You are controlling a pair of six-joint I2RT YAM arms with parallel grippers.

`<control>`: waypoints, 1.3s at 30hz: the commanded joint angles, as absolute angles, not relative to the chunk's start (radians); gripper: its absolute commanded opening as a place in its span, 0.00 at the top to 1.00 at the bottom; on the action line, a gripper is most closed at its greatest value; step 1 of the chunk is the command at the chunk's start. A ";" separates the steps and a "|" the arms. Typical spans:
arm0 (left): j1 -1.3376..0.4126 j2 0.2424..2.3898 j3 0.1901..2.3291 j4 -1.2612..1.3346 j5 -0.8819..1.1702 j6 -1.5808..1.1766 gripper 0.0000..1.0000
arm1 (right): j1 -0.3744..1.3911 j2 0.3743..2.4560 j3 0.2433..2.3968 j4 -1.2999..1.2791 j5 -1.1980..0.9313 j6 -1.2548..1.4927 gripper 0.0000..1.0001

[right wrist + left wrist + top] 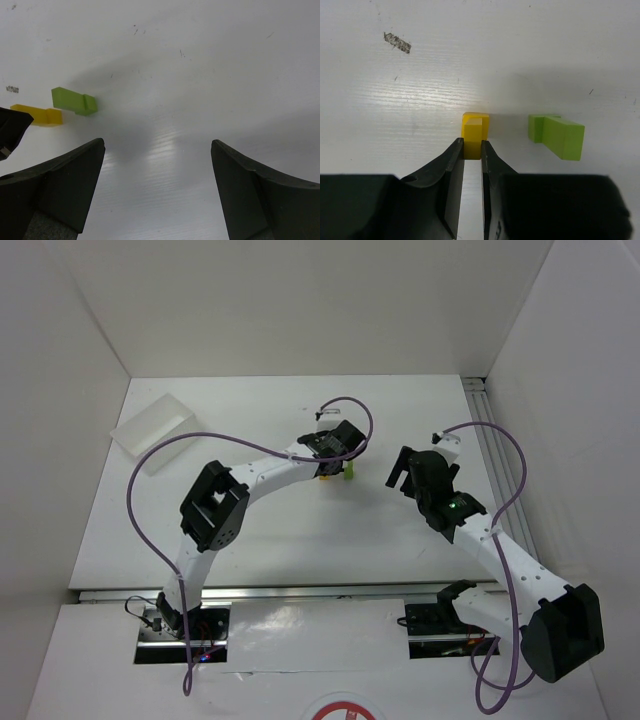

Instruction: Build the wood block tower

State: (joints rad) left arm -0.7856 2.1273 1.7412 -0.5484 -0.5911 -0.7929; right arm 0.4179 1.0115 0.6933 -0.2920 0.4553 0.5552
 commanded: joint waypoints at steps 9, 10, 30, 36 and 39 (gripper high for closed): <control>-0.798 2.143 1.755 -0.548 -0.603 -0.815 0.93 | 0.411 1.015 0.689 -0.258 0.451 0.543 0.06; -0.798 2.143 1.755 -0.548 -0.603 -0.815 0.91 | 0.411 1.015 0.689 -0.258 0.451 0.543 0.06; -0.798 2.131 1.755 -0.558 -0.603 -0.815 0.14 | 0.411 1.037 0.689 -0.227 0.367 0.534 0.06; -0.798 2.044 1.744 -0.558 -0.613 -0.804 0.13 | 0.411 1.114 0.721 -0.215 0.267 0.512 0.09; -0.798 2.005 1.723 -0.558 -0.614 -0.795 0.13 | 0.411 1.155 0.741 -0.206 0.220 0.502 0.16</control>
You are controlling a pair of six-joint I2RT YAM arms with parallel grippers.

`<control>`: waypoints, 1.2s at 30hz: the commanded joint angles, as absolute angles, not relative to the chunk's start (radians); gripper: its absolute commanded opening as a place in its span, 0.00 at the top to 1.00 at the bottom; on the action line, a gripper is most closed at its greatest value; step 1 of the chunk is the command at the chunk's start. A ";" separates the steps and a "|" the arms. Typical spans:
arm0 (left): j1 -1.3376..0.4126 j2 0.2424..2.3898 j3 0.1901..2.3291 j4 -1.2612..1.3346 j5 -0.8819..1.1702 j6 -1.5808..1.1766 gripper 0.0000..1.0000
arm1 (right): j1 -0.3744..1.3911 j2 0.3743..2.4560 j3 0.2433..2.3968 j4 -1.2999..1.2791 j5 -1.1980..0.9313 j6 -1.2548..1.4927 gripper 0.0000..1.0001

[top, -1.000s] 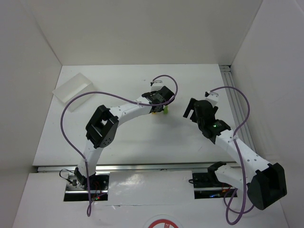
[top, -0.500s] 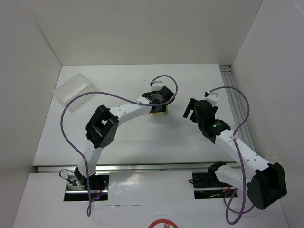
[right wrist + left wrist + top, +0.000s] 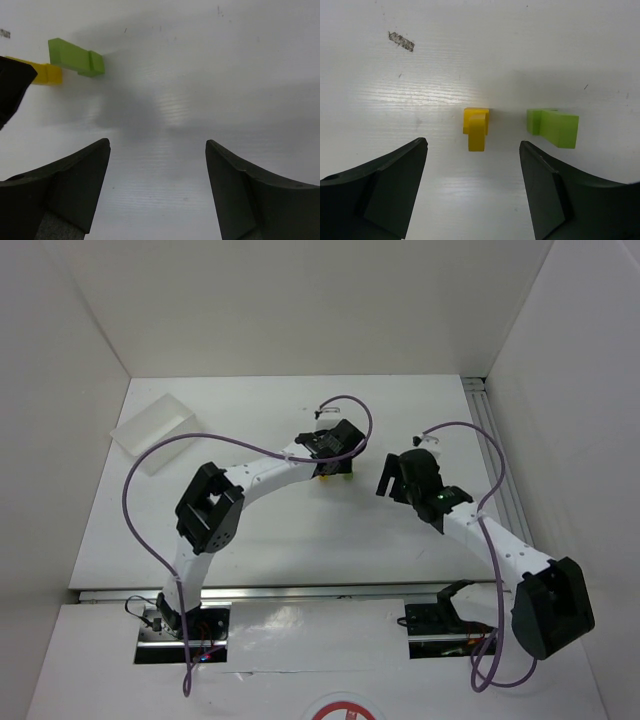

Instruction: Build the wood block tower

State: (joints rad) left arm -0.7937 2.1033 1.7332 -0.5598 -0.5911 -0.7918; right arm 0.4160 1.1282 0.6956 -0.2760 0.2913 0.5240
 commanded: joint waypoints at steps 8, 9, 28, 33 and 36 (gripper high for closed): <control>-0.798 1.910 1.704 -0.558 -0.614 -0.761 0.13 | 0.411 1.206 0.775 -0.155 0.160 0.492 0.25; -0.798 1.881 1.694 -0.558 -0.623 -0.761 0.13 | 0.411 1.228 0.791 -0.146 0.150 0.492 0.25; -0.273 1.630 1.379 -0.658 -0.443 -0.560 0.23 | 0.502 1.331 0.992 -0.156 0.216 0.422 0.14; -0.301 1.856 1.532 -0.781 -0.488 -0.615 0.32 | 0.502 1.341 1.002 -0.156 0.207 0.422 0.14; -0.313 1.910 1.551 -0.781 -0.499 -0.652 0.30 | 0.511 1.328 0.991 -0.176 0.227 0.422 0.13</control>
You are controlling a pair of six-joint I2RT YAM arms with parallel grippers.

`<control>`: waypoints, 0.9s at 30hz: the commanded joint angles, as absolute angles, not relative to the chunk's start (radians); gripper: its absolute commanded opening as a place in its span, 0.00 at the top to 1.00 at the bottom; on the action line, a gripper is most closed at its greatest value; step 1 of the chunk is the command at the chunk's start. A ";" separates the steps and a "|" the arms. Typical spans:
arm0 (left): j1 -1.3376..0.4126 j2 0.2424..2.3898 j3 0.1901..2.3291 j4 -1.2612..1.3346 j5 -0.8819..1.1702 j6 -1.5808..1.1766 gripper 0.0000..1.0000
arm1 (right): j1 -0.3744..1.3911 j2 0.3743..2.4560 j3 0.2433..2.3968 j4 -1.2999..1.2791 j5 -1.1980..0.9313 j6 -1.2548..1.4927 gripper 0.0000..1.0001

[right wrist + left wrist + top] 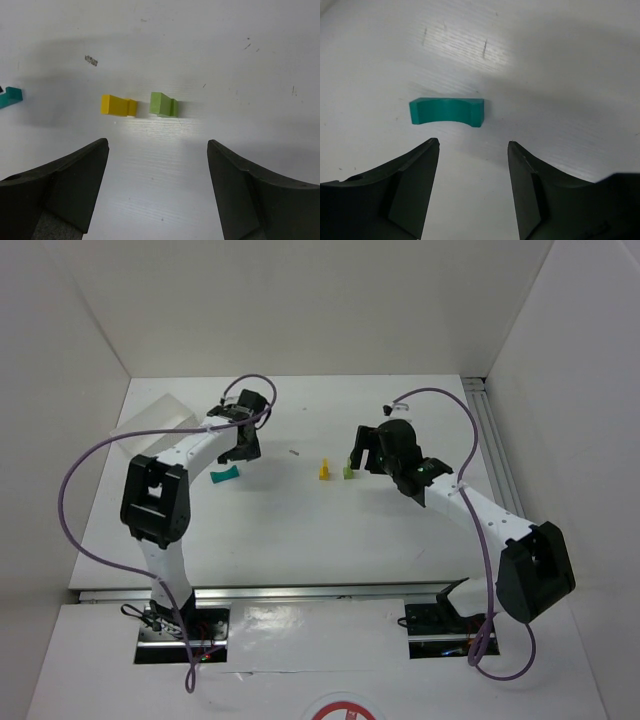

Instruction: Build the wood block tower

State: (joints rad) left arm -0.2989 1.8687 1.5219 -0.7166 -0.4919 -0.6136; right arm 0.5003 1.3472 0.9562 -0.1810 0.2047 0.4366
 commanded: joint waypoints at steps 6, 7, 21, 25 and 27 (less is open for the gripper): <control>-0.279 1.957 1.540 -0.750 -0.474 -0.699 0.32 | 0.511 1.305 0.963 -0.195 0.227 0.422 0.13; -0.279 1.968 1.540 -0.750 -0.483 -0.699 0.32 | 0.511 1.305 0.963 -0.195 0.227 0.422 0.13; -0.267 2.039 1.543 -0.716 -0.462 -0.712 0.44 | 0.502 1.315 0.945 -0.195 0.227 0.422 0.13; -0.267 2.049 1.543 -0.707 -0.453 -0.712 0.55 | 0.502 1.315 0.945 -0.195 0.227 0.422 0.13; -0.267 2.049 1.543 -0.707 -0.453 -0.712 0.68 | 0.502 1.315 0.945 -0.195 0.227 0.422 0.13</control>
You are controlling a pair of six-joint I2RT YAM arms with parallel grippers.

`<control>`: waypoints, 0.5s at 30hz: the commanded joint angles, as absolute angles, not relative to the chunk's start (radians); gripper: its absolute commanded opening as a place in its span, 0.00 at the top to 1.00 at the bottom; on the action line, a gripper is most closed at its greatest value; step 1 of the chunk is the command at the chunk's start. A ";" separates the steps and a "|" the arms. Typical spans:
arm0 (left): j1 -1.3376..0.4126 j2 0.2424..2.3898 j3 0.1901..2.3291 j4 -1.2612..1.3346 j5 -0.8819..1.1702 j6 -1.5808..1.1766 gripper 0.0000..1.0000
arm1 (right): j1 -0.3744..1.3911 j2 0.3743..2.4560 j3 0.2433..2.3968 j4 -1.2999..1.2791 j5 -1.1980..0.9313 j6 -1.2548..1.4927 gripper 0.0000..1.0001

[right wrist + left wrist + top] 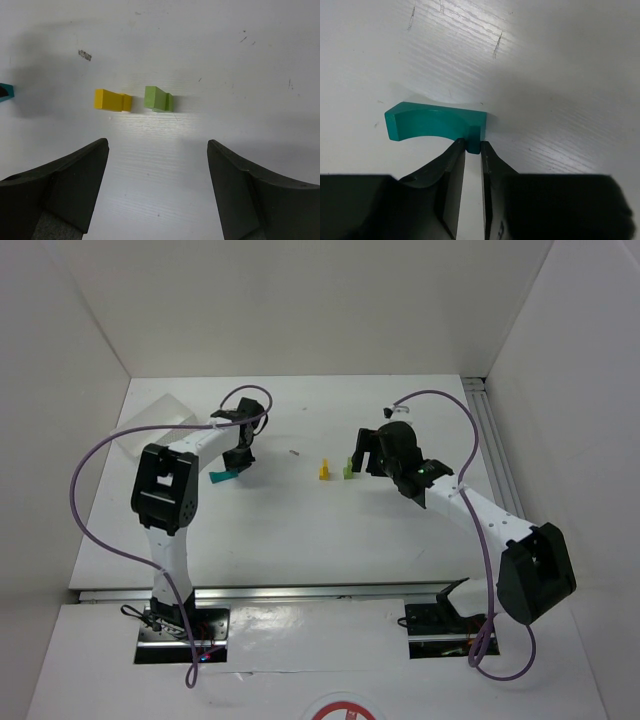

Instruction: Build the wood block tower

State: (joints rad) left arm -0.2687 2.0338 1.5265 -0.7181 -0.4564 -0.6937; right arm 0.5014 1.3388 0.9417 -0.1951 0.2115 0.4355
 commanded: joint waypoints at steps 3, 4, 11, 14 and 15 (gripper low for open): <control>-0.267 2.049 1.543 -0.707 -0.453 -0.712 0.70 | 0.502 1.315 0.945 -0.195 0.227 0.422 0.13; -0.267 2.049 1.543 -0.707 -0.453 -0.712 0.72 | 0.502 1.315 0.945 -0.195 0.227 0.422 0.13; -0.267 1.951 1.552 -0.742 -0.443 -0.703 1.00 | 0.502 1.315 0.945 -0.204 0.227 0.422 0.12; -0.276 1.853 1.577 -0.767 -0.343 -0.632 1.00 | 0.502 1.315 0.956 -0.204 0.227 0.413 0.12; -0.276 1.785 1.592 -0.767 -0.300 -0.606 1.00 | 0.492 1.315 0.972 -0.204 0.195 0.413 0.12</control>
State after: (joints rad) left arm -0.2707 1.9713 1.5272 -0.7429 -0.4046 -0.6670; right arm 0.5007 1.3388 0.9417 -0.1959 0.2108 0.4286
